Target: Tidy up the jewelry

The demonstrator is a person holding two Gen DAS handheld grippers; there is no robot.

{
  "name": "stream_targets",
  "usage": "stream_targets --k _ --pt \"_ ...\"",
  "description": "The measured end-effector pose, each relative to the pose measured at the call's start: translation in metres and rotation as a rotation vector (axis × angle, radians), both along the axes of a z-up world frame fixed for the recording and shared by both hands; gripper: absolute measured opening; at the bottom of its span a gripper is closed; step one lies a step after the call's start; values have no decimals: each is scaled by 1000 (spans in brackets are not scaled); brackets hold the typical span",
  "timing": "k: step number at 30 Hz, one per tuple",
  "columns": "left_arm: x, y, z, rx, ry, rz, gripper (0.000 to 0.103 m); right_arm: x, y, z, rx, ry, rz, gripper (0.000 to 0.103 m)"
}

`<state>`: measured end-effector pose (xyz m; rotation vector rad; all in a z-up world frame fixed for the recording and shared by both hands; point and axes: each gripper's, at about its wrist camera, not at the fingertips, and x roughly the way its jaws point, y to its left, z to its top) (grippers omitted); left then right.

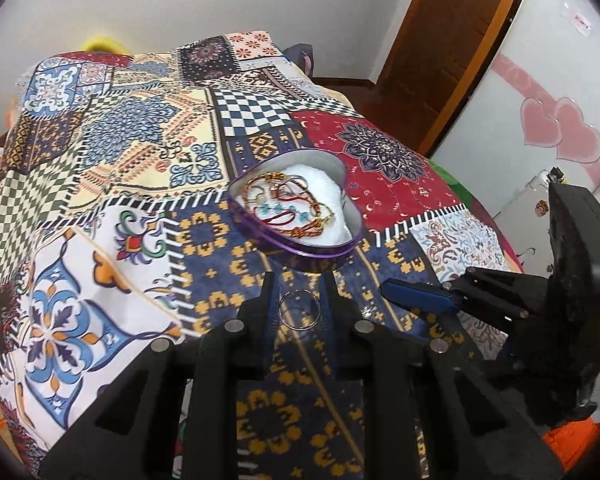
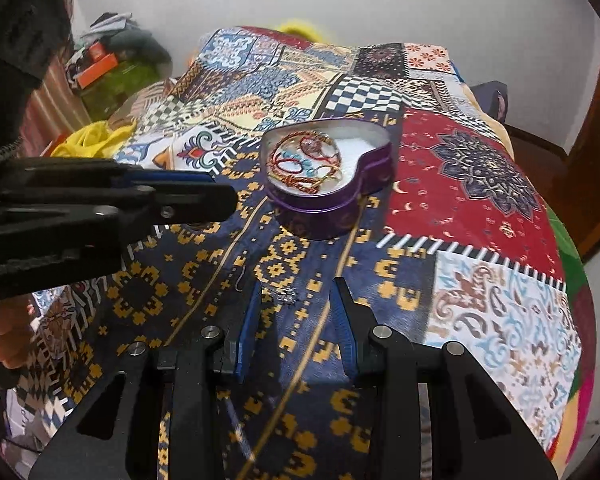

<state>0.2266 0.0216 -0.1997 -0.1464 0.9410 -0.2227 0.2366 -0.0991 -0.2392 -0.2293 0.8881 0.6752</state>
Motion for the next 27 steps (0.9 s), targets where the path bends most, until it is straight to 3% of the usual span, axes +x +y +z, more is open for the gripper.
stream_targets --k 5,13,27 --pt "-6 3 -1 2 -2 9 19 -2 6 -2 -21 -10 16 10" --pt "-9 6 3 -1 -18 18 19 -3 2 9 19 -20 1 9" --pt "-3 8 31 2 -95 24 19 9 -14 67 114 -138 -71 9"
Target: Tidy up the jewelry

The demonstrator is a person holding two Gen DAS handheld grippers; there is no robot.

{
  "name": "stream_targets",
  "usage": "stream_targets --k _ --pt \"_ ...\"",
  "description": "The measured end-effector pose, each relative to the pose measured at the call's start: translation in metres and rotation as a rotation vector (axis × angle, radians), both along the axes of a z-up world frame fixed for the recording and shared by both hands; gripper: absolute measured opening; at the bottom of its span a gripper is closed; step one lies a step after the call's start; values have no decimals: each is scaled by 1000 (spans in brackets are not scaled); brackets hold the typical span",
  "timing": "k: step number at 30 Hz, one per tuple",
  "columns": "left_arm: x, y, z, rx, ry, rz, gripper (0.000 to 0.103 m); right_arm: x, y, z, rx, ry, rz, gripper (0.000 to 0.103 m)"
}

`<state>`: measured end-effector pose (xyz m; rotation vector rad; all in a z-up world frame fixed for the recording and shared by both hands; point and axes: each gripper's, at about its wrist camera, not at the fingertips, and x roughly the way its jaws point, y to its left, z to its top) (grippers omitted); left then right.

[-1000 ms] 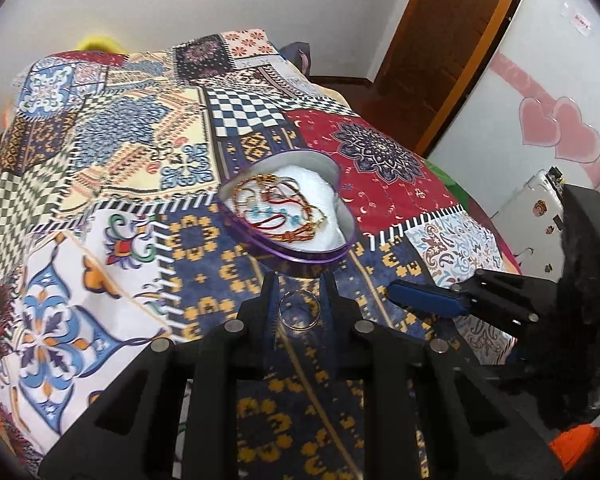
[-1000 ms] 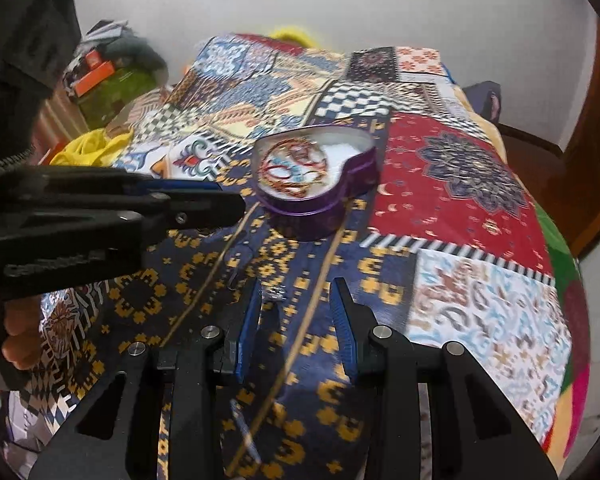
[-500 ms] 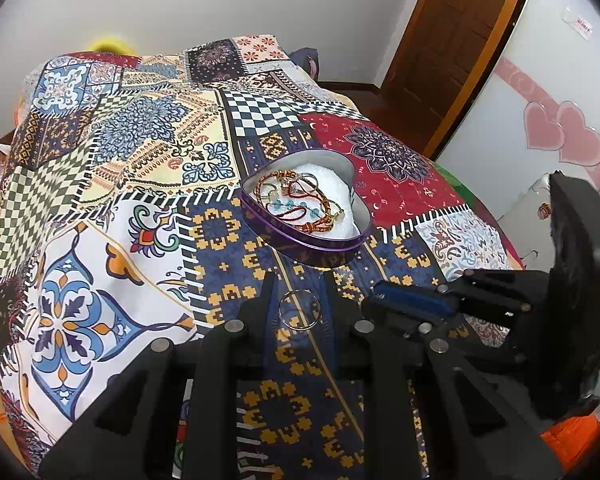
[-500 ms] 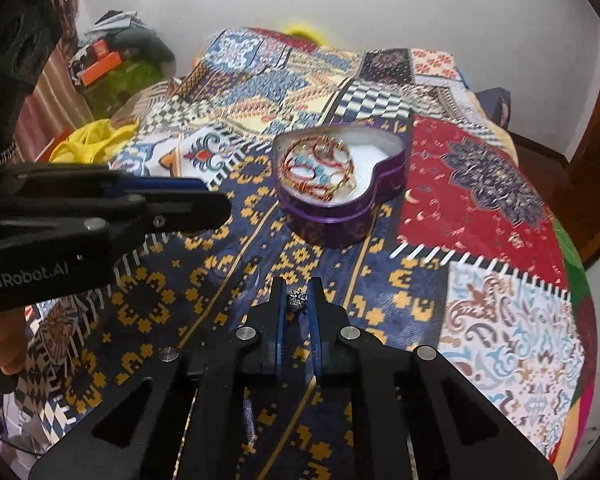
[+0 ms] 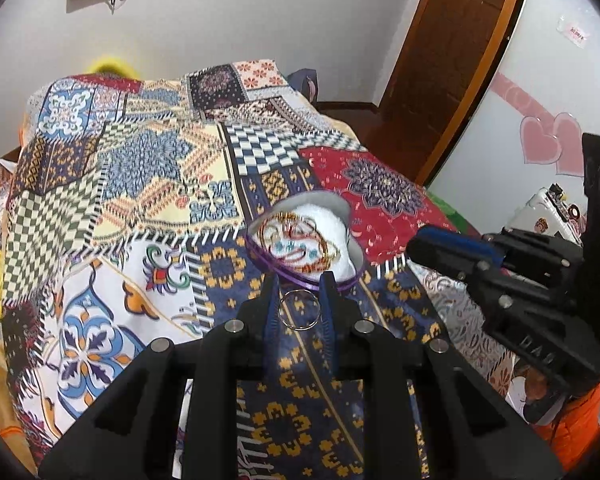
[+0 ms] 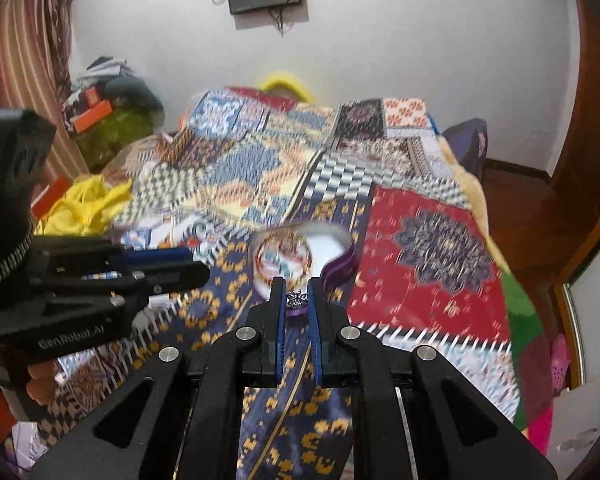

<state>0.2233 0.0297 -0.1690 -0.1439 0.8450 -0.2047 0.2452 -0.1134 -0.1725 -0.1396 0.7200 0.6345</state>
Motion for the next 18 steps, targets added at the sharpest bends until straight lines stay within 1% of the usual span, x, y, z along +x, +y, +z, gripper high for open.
stream_targets --k 4,8,13,18 --pt "6 -1 7 4 -22 0 19 5 1 14 25 -32 -10 9" --pt "14 -1 11 1 -36 -2 19 14 4 19 36 -48 -14 9" --pt "28 1 7 -6 -30 0 19 24 6 18 39 -48 -22 9" --pt "41 2 -2 -4 -12 -5 19 40 9 10 44 -19 -26 9"
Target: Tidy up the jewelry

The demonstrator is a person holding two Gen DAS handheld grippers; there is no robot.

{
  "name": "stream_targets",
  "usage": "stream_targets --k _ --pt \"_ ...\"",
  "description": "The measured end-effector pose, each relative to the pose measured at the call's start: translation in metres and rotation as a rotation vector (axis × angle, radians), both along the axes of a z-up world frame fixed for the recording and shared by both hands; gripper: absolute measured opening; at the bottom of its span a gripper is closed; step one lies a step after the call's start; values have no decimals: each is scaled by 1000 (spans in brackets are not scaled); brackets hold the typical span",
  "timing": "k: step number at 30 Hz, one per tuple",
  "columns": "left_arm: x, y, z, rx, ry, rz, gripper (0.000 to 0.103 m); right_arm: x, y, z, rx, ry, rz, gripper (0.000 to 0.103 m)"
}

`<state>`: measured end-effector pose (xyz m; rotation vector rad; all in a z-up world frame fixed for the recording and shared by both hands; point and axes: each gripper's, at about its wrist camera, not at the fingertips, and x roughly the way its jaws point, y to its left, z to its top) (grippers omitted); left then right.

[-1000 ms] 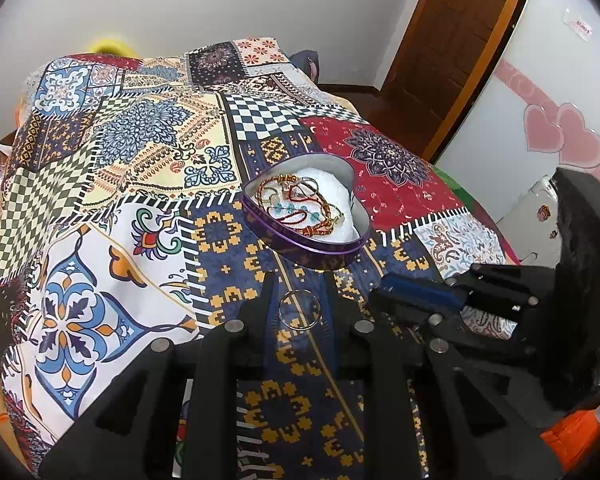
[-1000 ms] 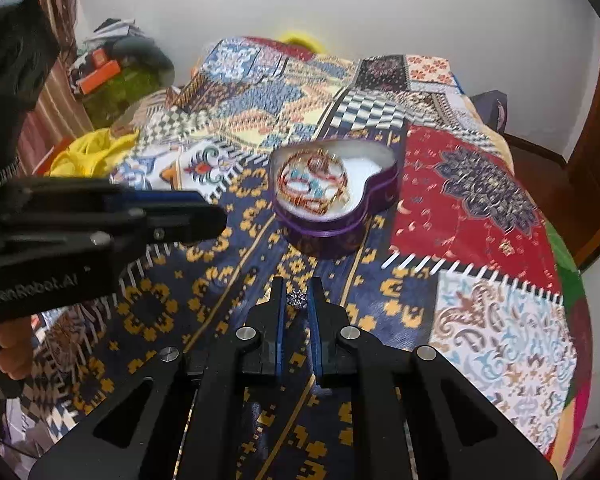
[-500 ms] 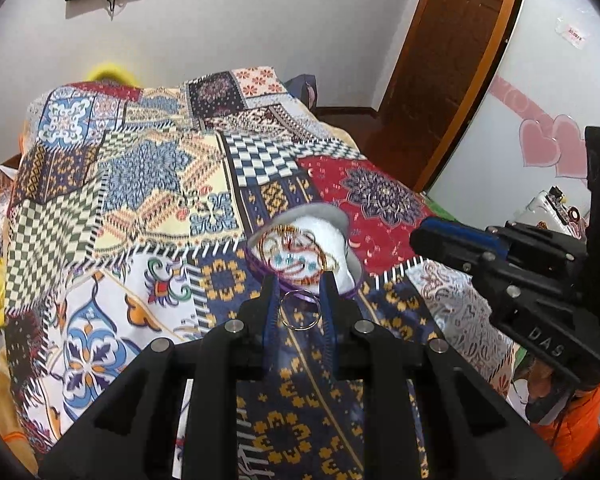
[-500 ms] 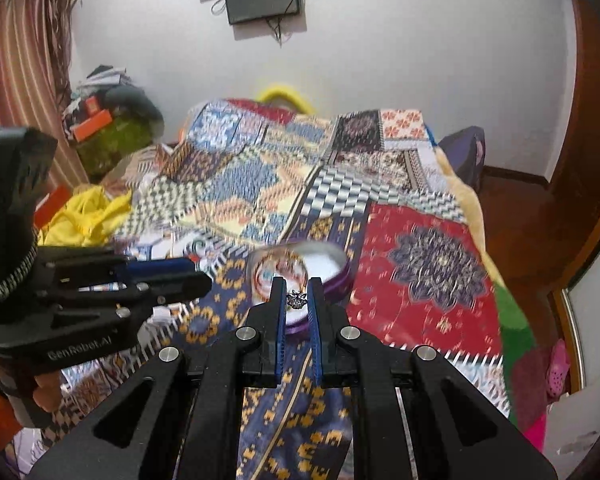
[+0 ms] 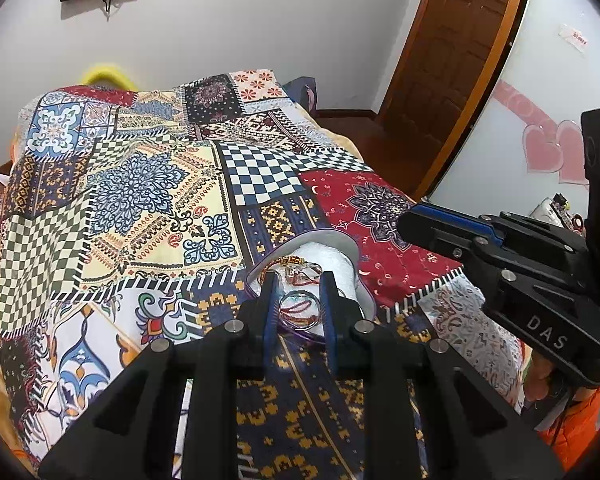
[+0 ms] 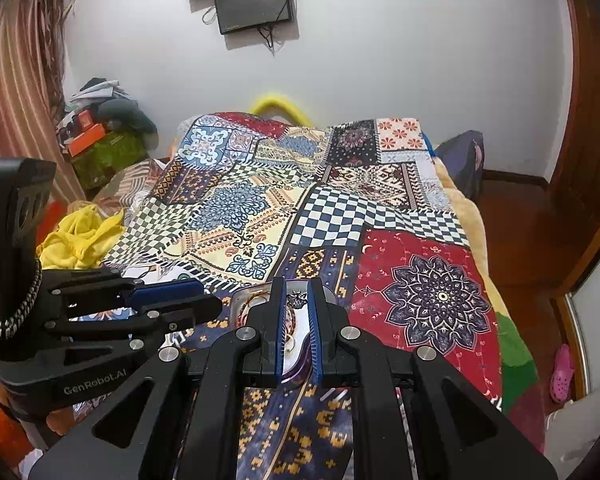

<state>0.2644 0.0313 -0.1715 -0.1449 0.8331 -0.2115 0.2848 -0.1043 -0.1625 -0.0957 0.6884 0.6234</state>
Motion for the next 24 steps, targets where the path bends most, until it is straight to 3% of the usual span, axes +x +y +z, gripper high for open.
stream_targets --k 21,24 --pt "28 -9 -26 3 57 -45 19 39 8 -30 -17 158 53 10" --pt "27 -9 -25 10 57 -44 19 38 7 -29 -21 165 52 14"
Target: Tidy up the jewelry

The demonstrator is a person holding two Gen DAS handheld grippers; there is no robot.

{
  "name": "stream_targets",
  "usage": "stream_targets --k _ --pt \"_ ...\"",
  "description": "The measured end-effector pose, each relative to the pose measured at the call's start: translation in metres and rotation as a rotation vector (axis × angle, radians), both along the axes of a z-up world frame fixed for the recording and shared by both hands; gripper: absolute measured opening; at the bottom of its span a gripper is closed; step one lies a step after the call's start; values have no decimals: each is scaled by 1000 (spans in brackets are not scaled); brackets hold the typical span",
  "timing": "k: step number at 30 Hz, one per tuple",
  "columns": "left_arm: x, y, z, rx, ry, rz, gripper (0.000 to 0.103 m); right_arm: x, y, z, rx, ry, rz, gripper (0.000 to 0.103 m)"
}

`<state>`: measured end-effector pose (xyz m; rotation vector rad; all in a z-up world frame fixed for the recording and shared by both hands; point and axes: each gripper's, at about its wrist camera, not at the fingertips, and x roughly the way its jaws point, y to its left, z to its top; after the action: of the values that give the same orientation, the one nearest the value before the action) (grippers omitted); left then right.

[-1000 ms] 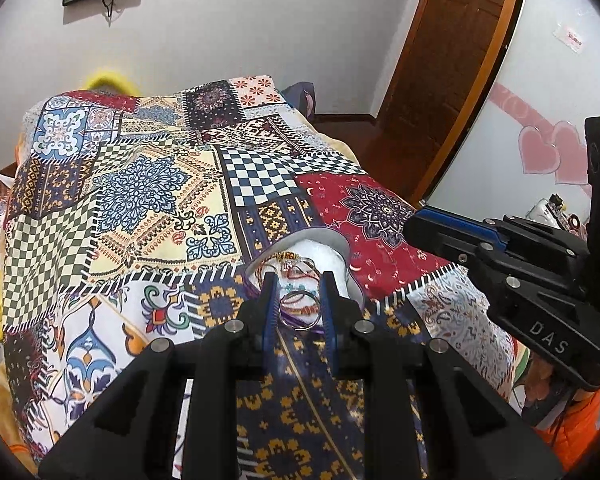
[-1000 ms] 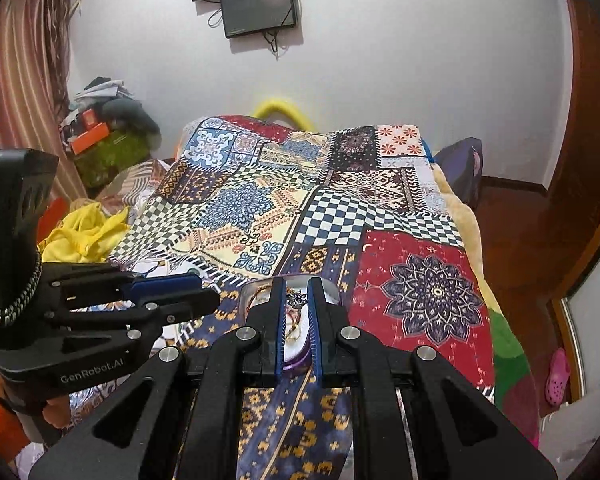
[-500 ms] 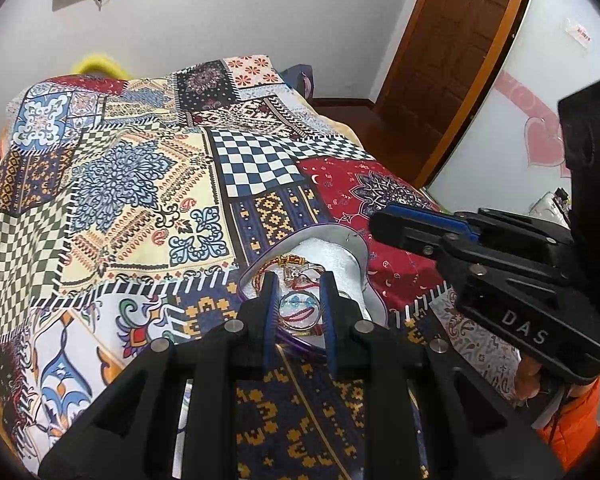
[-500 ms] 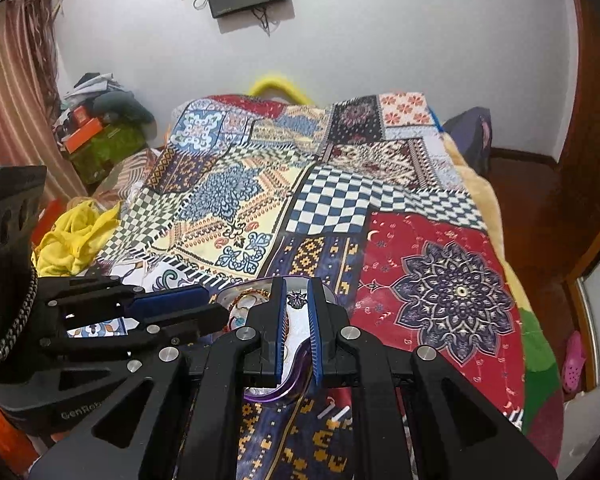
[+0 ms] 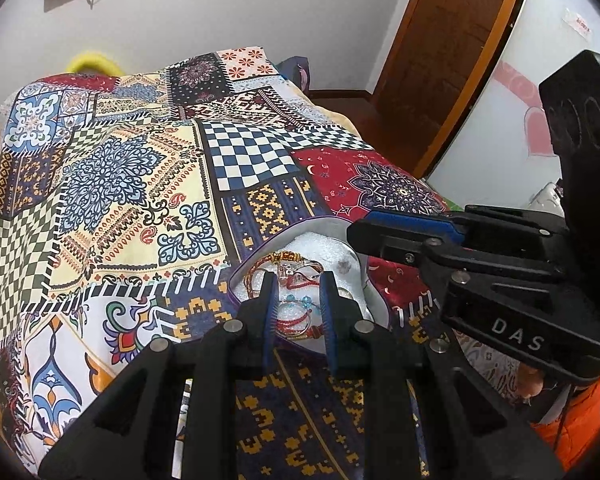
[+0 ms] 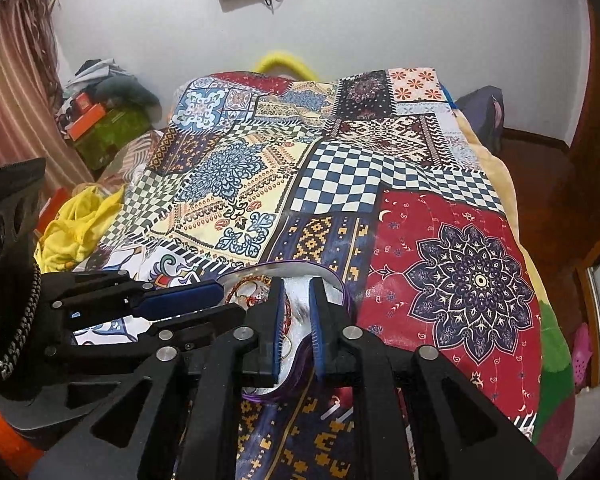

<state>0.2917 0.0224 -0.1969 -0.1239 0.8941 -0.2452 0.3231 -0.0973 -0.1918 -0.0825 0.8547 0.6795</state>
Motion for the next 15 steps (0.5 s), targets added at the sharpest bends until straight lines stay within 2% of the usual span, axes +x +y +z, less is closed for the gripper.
stream_targets --k 2,8,15 --pt "-3 1 3 2 -4 4 19 -2 -1 3 5 -5 -4 21" --pt "-18 6 23 5 -46 30 19 -16 -12 26 43 -55 -29 22" --pt "-60 5 78 51 -197 79 22 -60 -29 77 102 -204 -76 22"
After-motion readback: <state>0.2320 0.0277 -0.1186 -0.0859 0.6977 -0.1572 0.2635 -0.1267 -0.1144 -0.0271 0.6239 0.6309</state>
